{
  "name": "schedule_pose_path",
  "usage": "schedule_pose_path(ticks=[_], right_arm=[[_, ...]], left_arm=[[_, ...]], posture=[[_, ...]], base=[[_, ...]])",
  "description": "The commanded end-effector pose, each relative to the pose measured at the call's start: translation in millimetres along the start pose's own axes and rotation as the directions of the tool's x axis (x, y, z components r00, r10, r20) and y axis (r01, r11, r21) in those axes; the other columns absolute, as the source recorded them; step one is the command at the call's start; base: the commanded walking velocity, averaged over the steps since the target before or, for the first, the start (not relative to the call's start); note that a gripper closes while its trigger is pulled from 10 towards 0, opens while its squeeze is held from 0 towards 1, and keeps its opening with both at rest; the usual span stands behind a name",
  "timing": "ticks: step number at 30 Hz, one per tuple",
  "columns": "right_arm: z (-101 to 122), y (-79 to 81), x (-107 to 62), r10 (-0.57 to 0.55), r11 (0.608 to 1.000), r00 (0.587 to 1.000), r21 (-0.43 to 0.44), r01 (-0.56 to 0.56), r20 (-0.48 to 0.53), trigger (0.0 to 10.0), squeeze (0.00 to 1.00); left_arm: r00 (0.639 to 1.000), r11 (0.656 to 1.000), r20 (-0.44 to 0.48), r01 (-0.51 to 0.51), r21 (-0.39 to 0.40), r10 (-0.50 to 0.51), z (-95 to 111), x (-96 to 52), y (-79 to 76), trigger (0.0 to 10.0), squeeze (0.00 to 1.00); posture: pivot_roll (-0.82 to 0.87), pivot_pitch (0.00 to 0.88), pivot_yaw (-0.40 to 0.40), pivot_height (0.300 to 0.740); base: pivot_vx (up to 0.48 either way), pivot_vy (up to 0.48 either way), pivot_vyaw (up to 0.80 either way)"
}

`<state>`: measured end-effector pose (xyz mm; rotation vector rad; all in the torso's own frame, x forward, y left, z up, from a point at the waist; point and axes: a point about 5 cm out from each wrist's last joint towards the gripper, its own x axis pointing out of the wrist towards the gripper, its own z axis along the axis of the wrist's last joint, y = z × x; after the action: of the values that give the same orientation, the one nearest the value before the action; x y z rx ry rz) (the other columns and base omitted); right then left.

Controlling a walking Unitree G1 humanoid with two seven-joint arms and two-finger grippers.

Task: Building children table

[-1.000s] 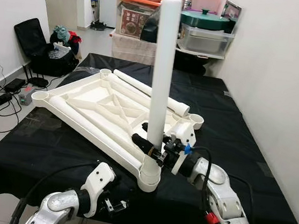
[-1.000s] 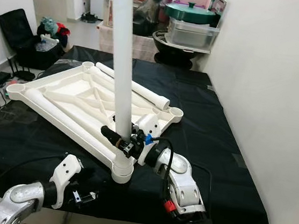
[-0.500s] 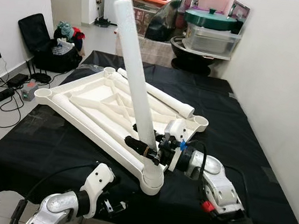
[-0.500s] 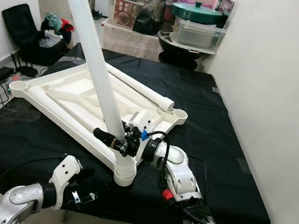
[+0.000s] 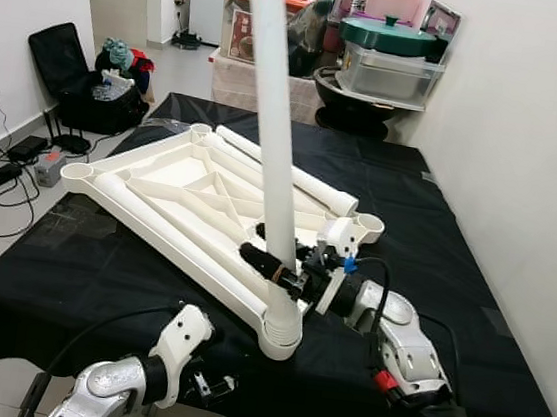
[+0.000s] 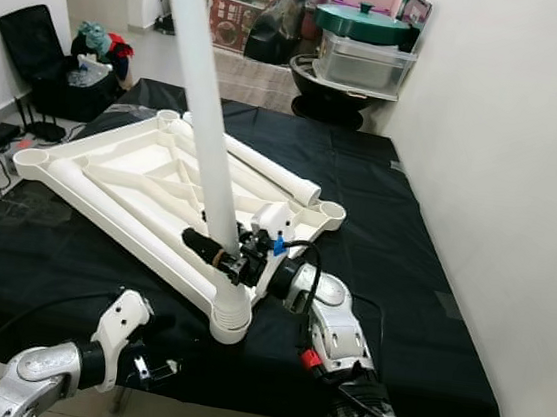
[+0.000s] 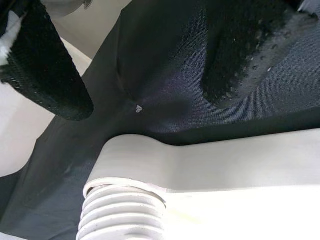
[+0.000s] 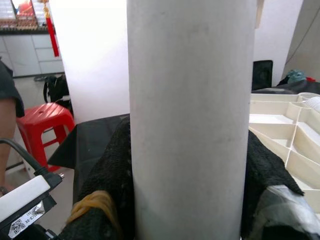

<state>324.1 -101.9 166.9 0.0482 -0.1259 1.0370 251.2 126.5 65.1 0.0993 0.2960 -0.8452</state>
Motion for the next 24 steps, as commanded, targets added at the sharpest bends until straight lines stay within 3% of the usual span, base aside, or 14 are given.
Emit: schedule_pose_path(ticks=[1,14,20,22,23,24], right_arm=[[-21.4,-2.6,-12.2,-0.075,0.995,0.995,0.055,0.079,-0.06,0.0,0.0],[-42.7,7.1,-20.8,-0.181,0.981,0.976,0.043,0.187,-0.122,0.0,0.0],[-51.1,6.1,-21.2,-0.295,0.954,0.934,-0.006,0.3,-0.201,0.0,0.0],[-51.8,0.4,-21.5,-0.396,0.915,0.892,-0.007,0.404,-0.22,0.0,0.0],[-51.8,0.4,-21.5,-0.396,0.915,0.892,-0.007,0.404,-0.22,0.0,0.0],[-53.0,-5.5,-23.2,-0.49,0.863,0.839,0.001,0.505,-0.238,0.0,0.0]], left_arm=[[1.0,1.0,-0.014,0.009,-0.024,-0.009,-4.5,0.9,-2.2,10.0,0.0],[1.0,1.0,-0.016,0.002,-0.022,-0.002,-3.4,2.4,-0.9,10.0,0.0],[1.0,1.0,-0.015,-0.005,-0.027,0.004,-3.3,2.8,-1.5,10.0,0.0],[1.0,0.999,-0.015,-0.011,-0.03,0.011,-3.5,3.0,-1.0,10.0,0.0],[1.0,0.999,-0.015,-0.011,-0.03,0.011,-3.5,3.0,-1.0,10.0,0.0],[1.0,0.999,-0.014,-0.016,-0.033,0.016,-3.4,3.2,-0.4,10.0,0.0]], posture=[[0.1,0.0,-0.114,0.74],[0.09,0.0,-0.103,0.74],[0.08,0.0,-0.105,0.74],[0.07,0.0,-0.106,0.74],[0.07,0.0,-0.106,0.74],[0.07,0.0,-0.106,0.74]], base=[[0.0,0.0,0.0],[0.0,0.0,0.0],[0.0,0.0,0.0],[0.0,0.0,0.0],[0.0,0.0,0.0],[0.0,0.0,0.0]])
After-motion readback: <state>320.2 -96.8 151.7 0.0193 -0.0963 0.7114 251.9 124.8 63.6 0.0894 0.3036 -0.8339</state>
